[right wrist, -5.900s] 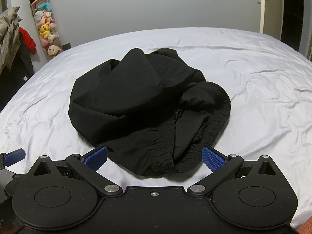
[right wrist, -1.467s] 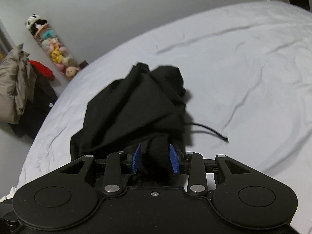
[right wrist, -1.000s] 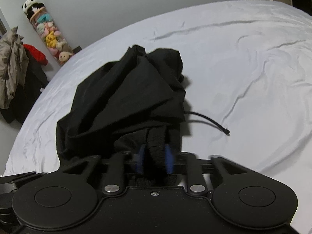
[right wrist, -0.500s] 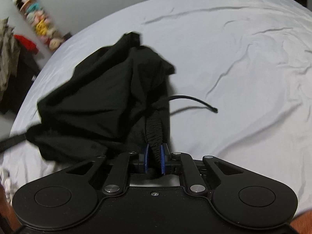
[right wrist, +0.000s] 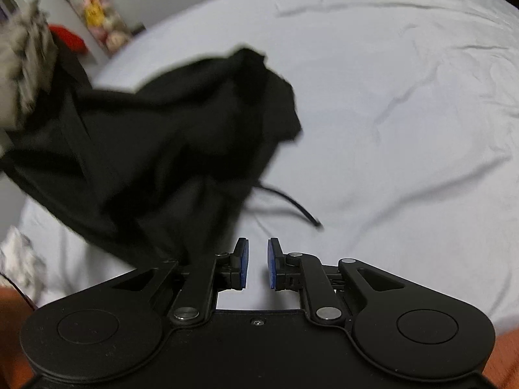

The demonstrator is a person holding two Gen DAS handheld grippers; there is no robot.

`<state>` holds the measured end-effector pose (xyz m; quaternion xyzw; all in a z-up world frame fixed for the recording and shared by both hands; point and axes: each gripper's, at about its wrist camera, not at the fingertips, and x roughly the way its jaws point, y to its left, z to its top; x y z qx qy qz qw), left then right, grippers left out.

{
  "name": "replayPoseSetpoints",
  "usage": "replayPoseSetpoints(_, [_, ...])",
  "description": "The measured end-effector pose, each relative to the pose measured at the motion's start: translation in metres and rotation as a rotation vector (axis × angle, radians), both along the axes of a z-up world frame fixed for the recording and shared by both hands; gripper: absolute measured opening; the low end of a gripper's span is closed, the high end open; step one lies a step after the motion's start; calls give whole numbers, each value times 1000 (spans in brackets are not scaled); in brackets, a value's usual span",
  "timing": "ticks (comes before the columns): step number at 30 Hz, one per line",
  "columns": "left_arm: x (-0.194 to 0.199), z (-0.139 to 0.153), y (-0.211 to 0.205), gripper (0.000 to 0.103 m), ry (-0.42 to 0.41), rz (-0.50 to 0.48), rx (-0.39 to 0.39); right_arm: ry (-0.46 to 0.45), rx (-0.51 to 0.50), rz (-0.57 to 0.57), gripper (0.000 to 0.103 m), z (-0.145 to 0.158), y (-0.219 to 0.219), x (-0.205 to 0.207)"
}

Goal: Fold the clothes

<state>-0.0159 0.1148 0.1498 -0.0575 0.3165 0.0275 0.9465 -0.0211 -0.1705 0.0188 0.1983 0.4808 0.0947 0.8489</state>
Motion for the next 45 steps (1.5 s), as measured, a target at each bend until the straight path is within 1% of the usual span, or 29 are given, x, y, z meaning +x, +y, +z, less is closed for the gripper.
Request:
replayPoseSetpoints(1, [-3,-2,1,7,-3,2,0,12,36,-5,31,-3,0,4])
replayPoseSetpoints(2, [-2,-3,1,7,-5,6,-6,23,69,-11,33,-6,0,9])
replayPoseSetpoints(3, [-1,-4,2,7,-6,11,-14,30,88,-13,33,-8,1,13])
replayPoseSetpoints(4, [-13,-4,2,7,-8,15,-22,37,107,-15,33,-11,2,18])
replayPoseSetpoints(9, [-14,-9,6,7,-11,40,-59,73,168,-27,32,-25,7,38])
replayPoseSetpoints(10, [-13,-11,7,7,-10,46,-63,81,174,-24,29,-26,11,41])
replayPoseSetpoints(11, [-12,-12,7,7,-9,49,-69,90,181,-19,19,-29,13,46])
replayPoseSetpoints(13, [-12,-14,7,7,-7,54,-79,95,187,-12,16,-33,16,51])
replayPoseSetpoints(15, [-11,-16,9,7,-4,56,-85,69,161,6,6,-27,21,48])
replayPoseSetpoints(16, [-10,-16,10,7,-3,57,-89,61,147,8,5,-25,22,47])
replayPoseSetpoints(18, [-9,-16,13,7,-4,55,-103,28,78,3,3,-10,22,42])
replayPoseSetpoints(19, [-9,-15,14,7,-5,54,-110,14,47,2,0,-4,22,41])
replayPoseSetpoints(22, [-13,-14,12,7,-12,47,-117,-103,-183,7,0,33,24,31])
replayPoseSetpoints(24, [-16,-13,10,7,-16,43,-117,-165,-313,21,0,54,26,21])
replayPoseSetpoints(26, [-20,-12,10,7,-18,43,-124,-199,-407,34,0,70,25,14])
replayPoseSetpoints(28, [-23,-11,10,7,-21,43,-130,-201,-435,45,0,79,20,8])
replayPoseSetpoints(30, [-28,-8,10,7,-28,42,-132,-179,-391,62,0,81,12,3])
replayPoseSetpoints(32, [-32,-6,9,7,-34,40,-130,-152,-350,76,1,76,9,1])
replayPoseSetpoints(33, [-34,-4,8,7,-36,39,-127,-139,-320,81,2,70,9,2])
replayPoseSetpoints(37, [-38,-5,8,7,-32,44,-114,-83,-208,87,4,43,13,4])
replayPoseSetpoints(39, [-39,-5,9,7,-35,51,-107,-45,-133,86,4,24,20,11])
replayPoseSetpoints(42, [-38,-5,11,7,-36,58,-96,-27,-105,84,6,10,30,22])
replayPoseSetpoints(45, [-34,-12,13,7,-12,48,-101,-39,-104,91,7,5,38,30])
